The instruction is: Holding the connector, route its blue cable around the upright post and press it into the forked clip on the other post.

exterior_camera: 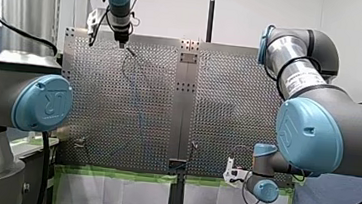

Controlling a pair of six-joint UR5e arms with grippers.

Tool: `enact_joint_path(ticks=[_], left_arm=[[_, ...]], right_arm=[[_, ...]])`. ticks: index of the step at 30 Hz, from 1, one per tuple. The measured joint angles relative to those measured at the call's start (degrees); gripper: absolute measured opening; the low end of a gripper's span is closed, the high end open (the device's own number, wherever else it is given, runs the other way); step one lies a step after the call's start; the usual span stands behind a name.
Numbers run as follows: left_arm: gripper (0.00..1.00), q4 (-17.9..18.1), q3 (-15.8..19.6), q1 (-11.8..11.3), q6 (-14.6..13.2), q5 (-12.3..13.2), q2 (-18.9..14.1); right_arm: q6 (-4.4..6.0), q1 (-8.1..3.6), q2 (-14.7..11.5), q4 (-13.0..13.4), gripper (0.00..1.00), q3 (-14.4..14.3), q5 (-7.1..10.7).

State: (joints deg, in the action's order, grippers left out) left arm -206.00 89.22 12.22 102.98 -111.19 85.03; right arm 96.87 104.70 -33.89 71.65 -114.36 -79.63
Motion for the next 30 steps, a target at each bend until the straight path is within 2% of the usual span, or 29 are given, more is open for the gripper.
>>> enact_joint_path(ticks=[16, 25, 30], left_arm=[[0.99, 7.8, 0.3, -0.2, -7.9, 0.2, -2.8], [0.99, 12.1, 3.7, 0.3, -12.1, 1.1, -2.9], [0.99, 14.4, 6.1, 0.9, -14.4, 2.9, -2.9]], right_arm=[[0.0, -0.03, 0.0, 0.1, 0.0, 0.0, 0.0], [0.02, -0.01, 0.0, 0.3, 0.0, 0.0, 0.0], [0.01, -0.03, 0.0, 0.3, 0.0, 0.0, 0.0]])
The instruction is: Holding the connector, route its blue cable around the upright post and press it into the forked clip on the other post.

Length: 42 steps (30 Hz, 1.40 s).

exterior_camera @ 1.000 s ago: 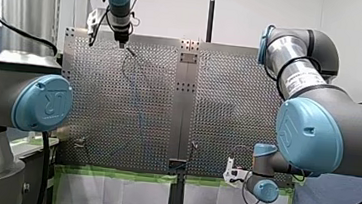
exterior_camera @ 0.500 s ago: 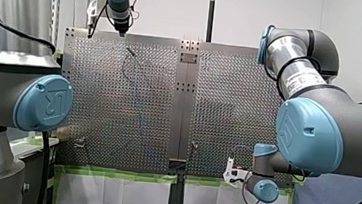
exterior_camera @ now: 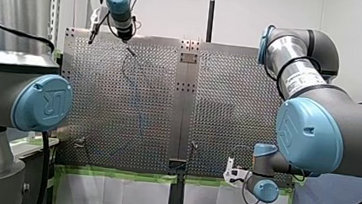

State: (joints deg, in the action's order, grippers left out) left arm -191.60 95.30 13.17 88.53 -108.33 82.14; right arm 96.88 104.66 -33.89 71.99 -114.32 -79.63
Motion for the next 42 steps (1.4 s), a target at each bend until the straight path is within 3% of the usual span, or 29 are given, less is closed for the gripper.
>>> enact_joint_path(ticks=[11, 20, 27, 39, 42], left_arm=[[0.99, 5.4, 3.7, 2.5, -4.0, 5.3, 0.7], [0.99, 9.1, 4.3, 4.3, -6.9, 8.7, 4.1], [0.99, 12.8, 5.3, 5.1, -10.7, 6.2, 7.1], [0.99, 18.7, 8.4, 4.7, -16.8, 0.1, 7.5], [0.99, 19.5, 8.5, 4.6, -18.1, -0.4, 7.5]], right_arm=[[-0.01, 0.0, 0.0, 0.1, 0.0, 0.0, 0.0], [0.03, 0.13, 0.0, 0.3, 0.0, 0.0, 0.0], [0.08, 0.15, 0.0, 0.5, 0.0, 0.0, 0.08], [0.03, 0.15, 0.0, 0.5, 0.0, 0.0, 0.09], [0.0, 0.15, 0.0, 0.4, 0.0, 0.0, 0.09]])
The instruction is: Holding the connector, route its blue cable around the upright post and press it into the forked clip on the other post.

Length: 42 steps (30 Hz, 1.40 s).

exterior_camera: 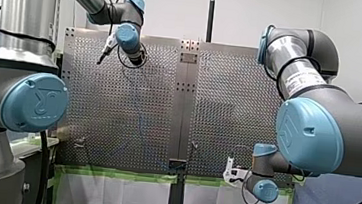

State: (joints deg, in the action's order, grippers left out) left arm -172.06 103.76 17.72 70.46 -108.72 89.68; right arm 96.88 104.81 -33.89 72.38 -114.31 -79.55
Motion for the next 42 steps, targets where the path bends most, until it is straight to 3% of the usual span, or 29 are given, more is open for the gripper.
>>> enact_joint_path(ticks=[6, 14, 27, 42], left_arm=[[0.99, 0.8, 0.0, -0.4, -2.8, 2.1, 0.7], [0.99, -1.0, 0.0, -0.3, -6.5, 4.7, 3.9], [0.99, -0.8, 0.0, -1.2, -13.0, 3.5, 4.7], [0.99, 3.4, 0.0, -4.2, -13.8, 1.5, 4.8]], right_arm=[[-0.01, 0.02, 0.0, -0.1, 0.0, 0.0, 0.04], [-0.06, 0.08, 0.0, -0.2, 0.0, 0.0, 0.08], [-0.18, 0.07, 0.0, -0.2, 0.0, 0.0, 0.09], [-0.23, 0.21, 0.0, -0.2, 0.0, 0.1, 0.07]])
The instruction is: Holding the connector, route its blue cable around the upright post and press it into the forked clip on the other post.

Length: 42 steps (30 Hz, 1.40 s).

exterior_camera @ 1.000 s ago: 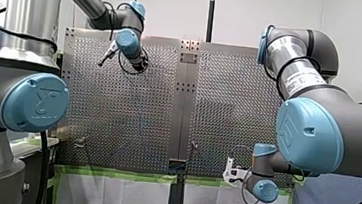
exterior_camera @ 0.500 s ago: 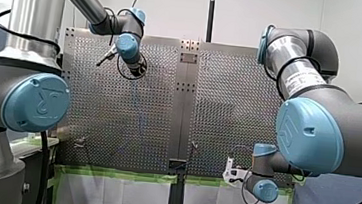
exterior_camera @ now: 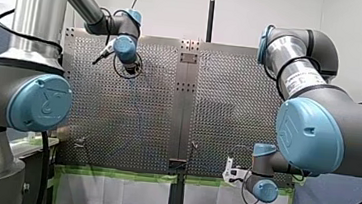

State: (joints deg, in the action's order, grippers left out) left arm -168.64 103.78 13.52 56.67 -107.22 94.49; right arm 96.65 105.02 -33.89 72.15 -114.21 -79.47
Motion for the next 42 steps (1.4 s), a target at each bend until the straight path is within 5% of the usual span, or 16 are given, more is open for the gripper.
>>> enact_joint_path(ticks=[8, 21, 42], left_arm=[[0.99, 3.6, -0.2, -1.7, -0.4, 0.2, 1.0], [0.99, 8.0, -1.2, -2.9, -5.0, -0.3, 4.7], [0.99, 8.3, -3.1, -2.8, -7.5, 0.9, 4.6]], right_arm=[[-0.21, 0.19, 0.0, -0.3, 0.0, 0.0, 0.0], [-0.31, 0.4, 0.0, -0.4, 0.0, 0.0, -0.05], [-0.31, 0.48, 0.0, 0.0, 0.0, 0.0, -0.06]])
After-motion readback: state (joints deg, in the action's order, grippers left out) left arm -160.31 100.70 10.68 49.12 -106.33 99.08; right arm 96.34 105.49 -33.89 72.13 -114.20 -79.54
